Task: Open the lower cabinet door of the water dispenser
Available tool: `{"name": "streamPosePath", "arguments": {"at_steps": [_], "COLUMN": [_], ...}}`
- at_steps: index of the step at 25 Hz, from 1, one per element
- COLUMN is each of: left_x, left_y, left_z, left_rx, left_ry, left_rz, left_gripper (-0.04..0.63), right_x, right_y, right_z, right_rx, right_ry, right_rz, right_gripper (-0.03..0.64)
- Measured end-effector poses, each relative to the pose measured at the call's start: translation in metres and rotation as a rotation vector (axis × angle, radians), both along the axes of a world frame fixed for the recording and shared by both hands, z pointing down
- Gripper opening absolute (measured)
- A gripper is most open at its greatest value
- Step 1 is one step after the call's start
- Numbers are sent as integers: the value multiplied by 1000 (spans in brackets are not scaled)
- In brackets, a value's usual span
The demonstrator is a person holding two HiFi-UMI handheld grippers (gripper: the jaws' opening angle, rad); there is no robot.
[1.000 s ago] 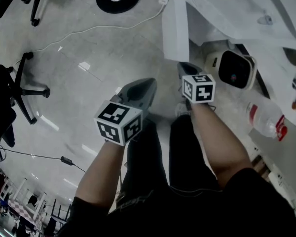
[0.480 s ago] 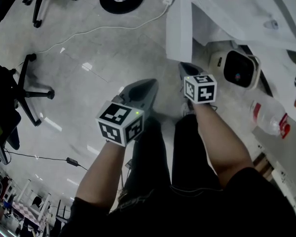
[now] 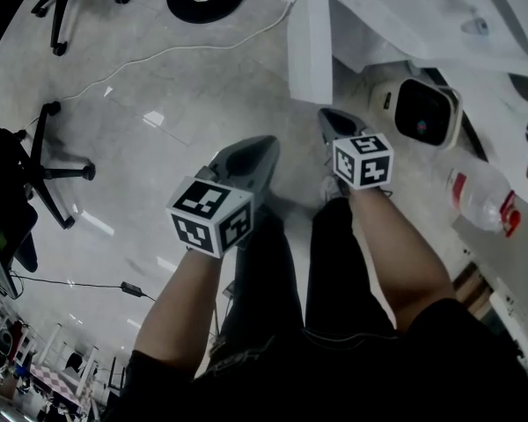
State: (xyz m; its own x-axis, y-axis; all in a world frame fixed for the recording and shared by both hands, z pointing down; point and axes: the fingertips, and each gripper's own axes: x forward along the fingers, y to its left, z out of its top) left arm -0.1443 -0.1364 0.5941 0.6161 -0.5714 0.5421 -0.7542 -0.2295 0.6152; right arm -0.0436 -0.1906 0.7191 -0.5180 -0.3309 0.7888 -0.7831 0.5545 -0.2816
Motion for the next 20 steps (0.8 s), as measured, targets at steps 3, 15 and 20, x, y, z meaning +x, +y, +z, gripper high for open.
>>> {"name": "streamPosePath", "arguments": {"at_steps": [3, 15, 20], "left_x": [13, 30, 24], "left_y": [1, 2, 6], "left_z": [1, 3, 5], "left_rx": [-2, -10, -13], "left_ry": [4, 5, 2], "left_rz": [14, 14, 11], "left_gripper": [0, -1, 0], "right_x": [13, 25, 20], "right_y": [-2, -25, -29], "right_z": [-4, -11, -12], "right_rx": [25, 75, 78], "right_ry": [14, 44, 34], "right_rz": [-15, -27, -21], "right_gripper": [15, 15, 14]}}
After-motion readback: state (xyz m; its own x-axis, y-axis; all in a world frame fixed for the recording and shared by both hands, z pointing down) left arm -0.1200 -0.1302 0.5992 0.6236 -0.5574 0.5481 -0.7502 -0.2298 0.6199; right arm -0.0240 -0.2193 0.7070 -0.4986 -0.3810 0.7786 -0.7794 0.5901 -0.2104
